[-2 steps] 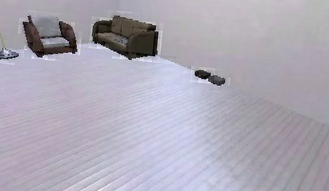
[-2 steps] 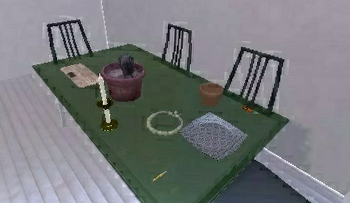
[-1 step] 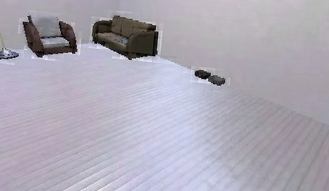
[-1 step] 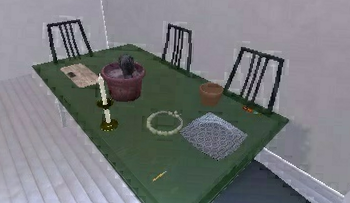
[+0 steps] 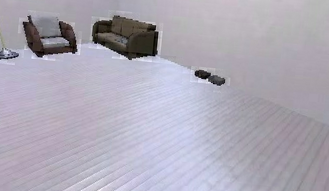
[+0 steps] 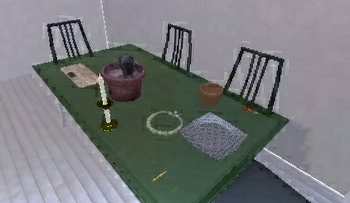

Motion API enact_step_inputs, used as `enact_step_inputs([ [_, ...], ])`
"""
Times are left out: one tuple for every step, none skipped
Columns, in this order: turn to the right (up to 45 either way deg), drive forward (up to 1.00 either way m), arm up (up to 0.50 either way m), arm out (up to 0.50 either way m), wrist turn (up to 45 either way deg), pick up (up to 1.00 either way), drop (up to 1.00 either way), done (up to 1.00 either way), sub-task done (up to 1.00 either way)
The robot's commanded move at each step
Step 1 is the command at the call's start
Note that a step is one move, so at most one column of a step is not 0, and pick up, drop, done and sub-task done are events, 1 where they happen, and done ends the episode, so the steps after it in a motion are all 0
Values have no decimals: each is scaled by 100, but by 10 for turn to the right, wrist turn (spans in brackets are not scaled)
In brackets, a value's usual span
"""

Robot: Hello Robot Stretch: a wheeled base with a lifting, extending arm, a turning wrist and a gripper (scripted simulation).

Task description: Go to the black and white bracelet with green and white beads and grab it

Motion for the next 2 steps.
enact_step_inputs([
  [0, 0, 0, 50, 0, 0, 0, 0, 0],
  [0, 0, 0, 0, 450, 0, 0, 0, 0],
])
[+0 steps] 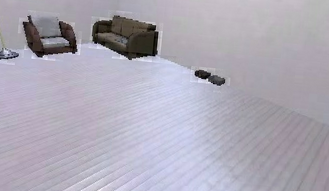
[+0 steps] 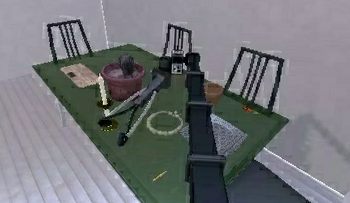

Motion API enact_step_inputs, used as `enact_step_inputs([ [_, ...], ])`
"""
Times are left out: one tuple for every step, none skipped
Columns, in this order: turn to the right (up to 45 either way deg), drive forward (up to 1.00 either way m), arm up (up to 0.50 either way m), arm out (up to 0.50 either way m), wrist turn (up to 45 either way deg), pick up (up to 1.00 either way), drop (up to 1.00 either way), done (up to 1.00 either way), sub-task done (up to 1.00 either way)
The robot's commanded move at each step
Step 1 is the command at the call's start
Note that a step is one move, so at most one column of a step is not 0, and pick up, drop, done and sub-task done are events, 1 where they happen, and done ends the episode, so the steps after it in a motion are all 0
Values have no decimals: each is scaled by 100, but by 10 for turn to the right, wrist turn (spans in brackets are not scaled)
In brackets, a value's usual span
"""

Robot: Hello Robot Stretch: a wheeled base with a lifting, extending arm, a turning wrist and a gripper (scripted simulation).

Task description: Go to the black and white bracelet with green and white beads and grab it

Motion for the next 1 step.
enact_step_inputs([
  [0, 0, 0, 0, 450, 0, 0, 0, 0],
])
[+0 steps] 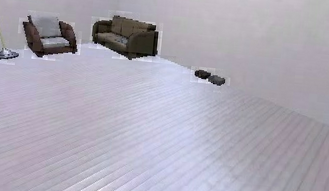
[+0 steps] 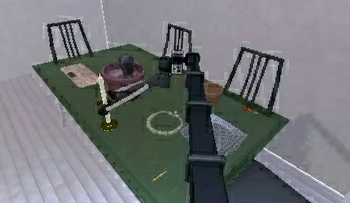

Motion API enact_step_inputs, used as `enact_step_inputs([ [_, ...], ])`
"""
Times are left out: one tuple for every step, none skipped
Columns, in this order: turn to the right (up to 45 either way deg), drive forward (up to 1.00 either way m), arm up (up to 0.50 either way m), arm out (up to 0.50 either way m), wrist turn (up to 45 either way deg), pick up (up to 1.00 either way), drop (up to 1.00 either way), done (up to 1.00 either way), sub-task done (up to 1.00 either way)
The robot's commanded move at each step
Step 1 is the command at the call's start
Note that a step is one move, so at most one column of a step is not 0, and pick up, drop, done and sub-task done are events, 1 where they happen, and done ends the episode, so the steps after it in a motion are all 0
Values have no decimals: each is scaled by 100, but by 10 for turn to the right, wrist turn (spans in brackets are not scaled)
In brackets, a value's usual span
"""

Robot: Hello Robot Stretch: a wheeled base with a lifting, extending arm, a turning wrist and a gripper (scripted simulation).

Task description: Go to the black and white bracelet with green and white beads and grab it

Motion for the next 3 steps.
enact_step_inputs([
  [0, 0, 0, 0, 450, 0, 0, 0, 0],
  [0, 0, 0, 0, 420, 0, 0, 0, 0],
  [0, 0, -30, 0, 0, 0, 0, 0, 0],
])
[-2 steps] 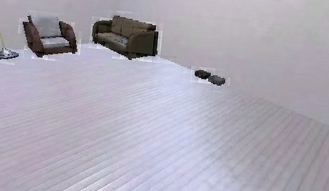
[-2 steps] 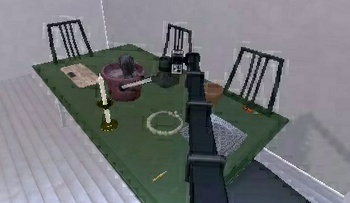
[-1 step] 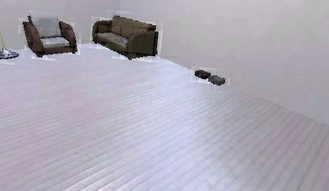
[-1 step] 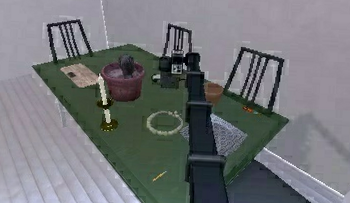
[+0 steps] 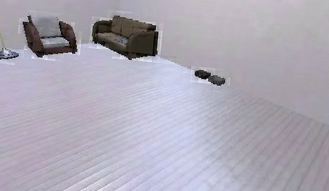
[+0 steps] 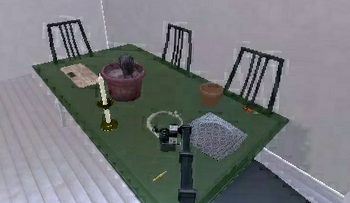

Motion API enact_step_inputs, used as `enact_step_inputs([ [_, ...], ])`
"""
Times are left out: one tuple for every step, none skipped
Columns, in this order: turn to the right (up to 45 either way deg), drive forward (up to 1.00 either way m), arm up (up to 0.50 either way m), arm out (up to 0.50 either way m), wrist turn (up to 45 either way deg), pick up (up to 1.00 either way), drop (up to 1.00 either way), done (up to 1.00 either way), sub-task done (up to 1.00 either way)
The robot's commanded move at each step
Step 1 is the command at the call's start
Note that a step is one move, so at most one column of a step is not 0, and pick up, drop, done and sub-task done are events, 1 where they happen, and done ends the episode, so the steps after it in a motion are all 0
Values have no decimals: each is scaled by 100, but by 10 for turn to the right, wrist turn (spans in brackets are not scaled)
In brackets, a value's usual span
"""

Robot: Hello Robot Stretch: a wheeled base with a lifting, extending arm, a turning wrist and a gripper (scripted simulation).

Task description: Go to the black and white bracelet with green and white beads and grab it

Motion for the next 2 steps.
enact_step_inputs([
  [0, 0, 0, 0, 0, 100, 0, 0, 0],
  [0, 0, 10, 0, 0, 0, 0, 0, 0],
])
